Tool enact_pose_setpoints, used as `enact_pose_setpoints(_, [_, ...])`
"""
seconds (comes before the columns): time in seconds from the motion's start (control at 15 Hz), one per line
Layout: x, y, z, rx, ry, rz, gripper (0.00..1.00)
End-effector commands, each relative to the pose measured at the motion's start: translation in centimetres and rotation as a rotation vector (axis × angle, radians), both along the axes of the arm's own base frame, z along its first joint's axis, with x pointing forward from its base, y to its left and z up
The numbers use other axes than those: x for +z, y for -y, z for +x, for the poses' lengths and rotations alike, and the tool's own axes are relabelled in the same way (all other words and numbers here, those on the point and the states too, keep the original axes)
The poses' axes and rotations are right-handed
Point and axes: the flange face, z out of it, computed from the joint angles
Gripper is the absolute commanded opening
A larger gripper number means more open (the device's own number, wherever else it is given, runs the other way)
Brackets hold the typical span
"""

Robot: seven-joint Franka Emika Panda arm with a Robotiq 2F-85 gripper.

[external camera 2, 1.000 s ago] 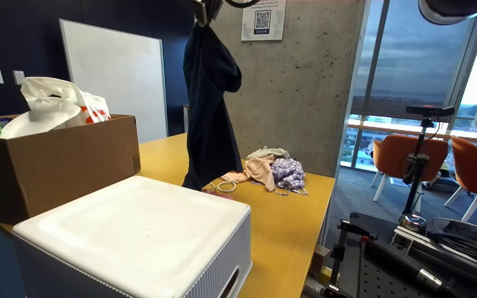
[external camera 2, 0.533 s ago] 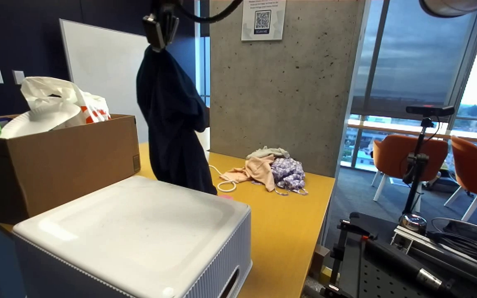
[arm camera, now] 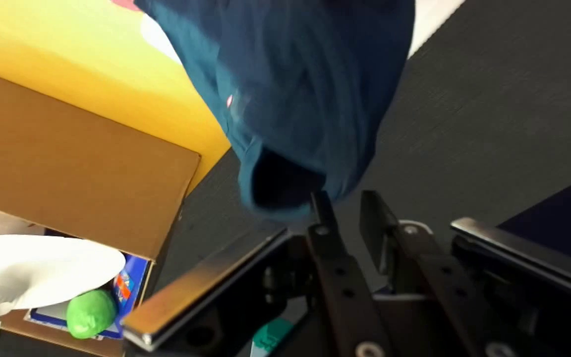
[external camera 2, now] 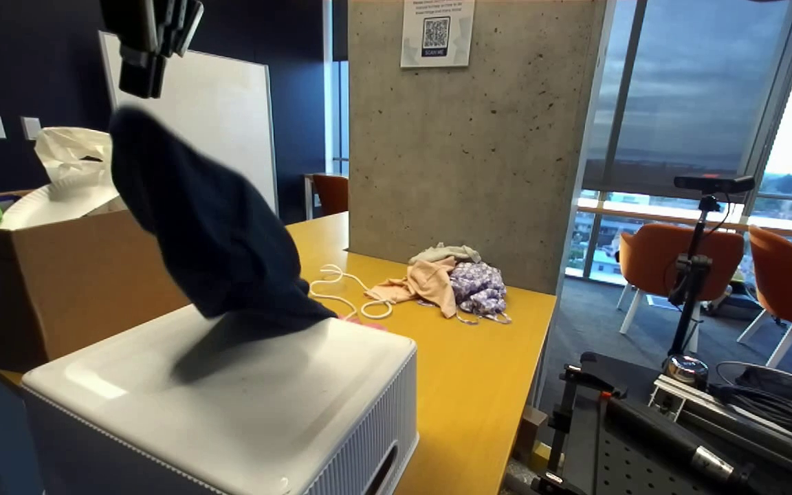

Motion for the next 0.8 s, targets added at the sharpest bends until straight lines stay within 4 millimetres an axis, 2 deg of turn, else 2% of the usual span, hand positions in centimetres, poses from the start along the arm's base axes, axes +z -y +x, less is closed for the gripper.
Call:
enact_pose_setpoints(0.0, [-0.2, 1.7, -0.7, 0.005, -0.037, 0.026, 0.52])
enact_pose_setpoints(0.2, [-1.1, 3.2, -0.5, -0.027, -0.056, 0.004, 0.75])
enact_pose_setpoints(0.4, [-2.4, 4.4, -1.2, -0.084, -0.116, -0.033, 0.96])
enact_pose_setpoints(0.47, [-2.9, 4.6, -1.5, -0.1, -0.131, -0.037, 0.99])
enact_pose_setpoints(0.73, [-5.9, 5.0, -3.3, -0.155, -0.219, -0.046, 1.0])
